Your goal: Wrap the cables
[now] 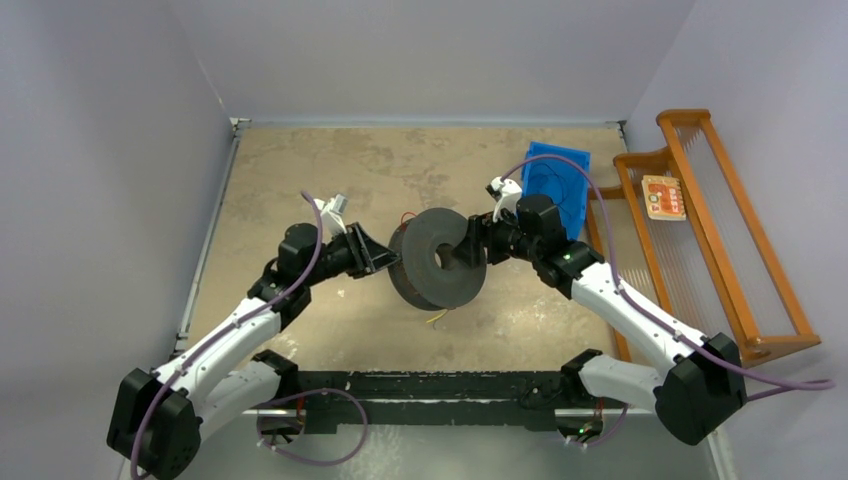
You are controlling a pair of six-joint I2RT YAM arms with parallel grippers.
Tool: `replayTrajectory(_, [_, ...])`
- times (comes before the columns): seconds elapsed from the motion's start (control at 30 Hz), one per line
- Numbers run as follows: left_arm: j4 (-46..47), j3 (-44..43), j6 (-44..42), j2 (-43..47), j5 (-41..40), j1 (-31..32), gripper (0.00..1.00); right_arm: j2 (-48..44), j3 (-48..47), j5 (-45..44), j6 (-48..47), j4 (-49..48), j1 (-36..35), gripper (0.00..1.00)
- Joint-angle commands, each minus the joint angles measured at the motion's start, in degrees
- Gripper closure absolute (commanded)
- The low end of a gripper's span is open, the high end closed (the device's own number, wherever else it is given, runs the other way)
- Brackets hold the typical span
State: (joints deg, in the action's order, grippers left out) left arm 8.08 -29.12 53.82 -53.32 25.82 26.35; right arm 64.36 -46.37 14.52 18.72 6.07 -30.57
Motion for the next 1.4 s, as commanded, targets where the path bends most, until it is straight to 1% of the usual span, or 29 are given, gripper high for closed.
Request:
replayTrajectory(0.0, [1.1,-0.8,-1.9,-0.8,1.4,-0.3,0.71,-1.9,-1.4,2.2,0.1,-6.1,0.3,0.58])
replayTrajectory(0.2, [2.1,-0.9,-1.5,-1.7,1.9,-0.3,0.79,-1.7,-1.4,3.2,-0.3,-6.5,0.3,0.58])
replayTrajectory(0.27, [3.0,-0.9,-0.9,-2.2,2.5,-0.3,0.84,-1.6,-1.4,3.5,-0.5,-6.7,0.3,0.58])
replayTrajectory(0.3, [3.8,-0.8,-0.5,-2.6,2.9,-0.3,0.88,-1.5,-1.3,3.7,-0.5,-6.9,0.3,0.58])
replayTrajectory(0.37, [5.3,-0.6,0.2,-3.2,3.6,-0.3,1.00,-1.4,-1.1,4.1,-0.6,-7.2,0.3,0.58])
replayTrajectory(0.5, [7.3,-0.5,1.1,-4.1,4.2,-0.3,1.00,-0.8,-1.1,4.2,-0.8,-7.6,0.3,0.58])
replayTrajectory(0.6, [5.8,-1.2,1.0,-3.4,3.1,-0.3,1.00,-0.7,-0.9,3.7,-0.8,-7.8,0.2,0.56])
replayTrajectory(0.7, [1.5,-3.1,-0.7,-2.4,0.8,-0.3,1.00,-0.6,-0.9,3.1,-0.9,-7.8,0.3,0.50])
replayTrajectory(0.8, [-2.6,-5.0,-2.1,-1.7,-1.5,-0.4,1.00,-0.7,-1.1,2.5,-1.1,-7.5,0.3,0.41])
replayTrajectory(0.83, [-5.2,-6.3,-2.8,-1.1,-3.5,-0.4,1.00,-0.7,-1.6,2.3,-1.4,-7.0,0.3,0.35])
replayTrajectory(0.87, [-6.1,-6.9,-3.0,-0.9,-4.3,-0.6,1.00,-0.6,-2.0,2.1,-1.8,-6.3,0.3,0.31])
replayTrajectory(1.0, [-8.9,-9.5,-4.0,-0.1,-6.6,-1.1,1.00,-1.4,-3.5,0.8,-2.8,-3.8,0.3,0.23])
replayTrajectory(1.2, [-14.6,-14.5,-6.1,0.6,-9.8,-1.2,1.00,-3.8,-6.8,-2.2,-4.1,1.3,0.3,0.14])
replayTrajectory(1.37, [-20.2,-18.5,-9.0,1.6,-12.7,-1.2,1.00,-5.1,-8.6,-6.0,-4.1,4.3,0.3,0.11])
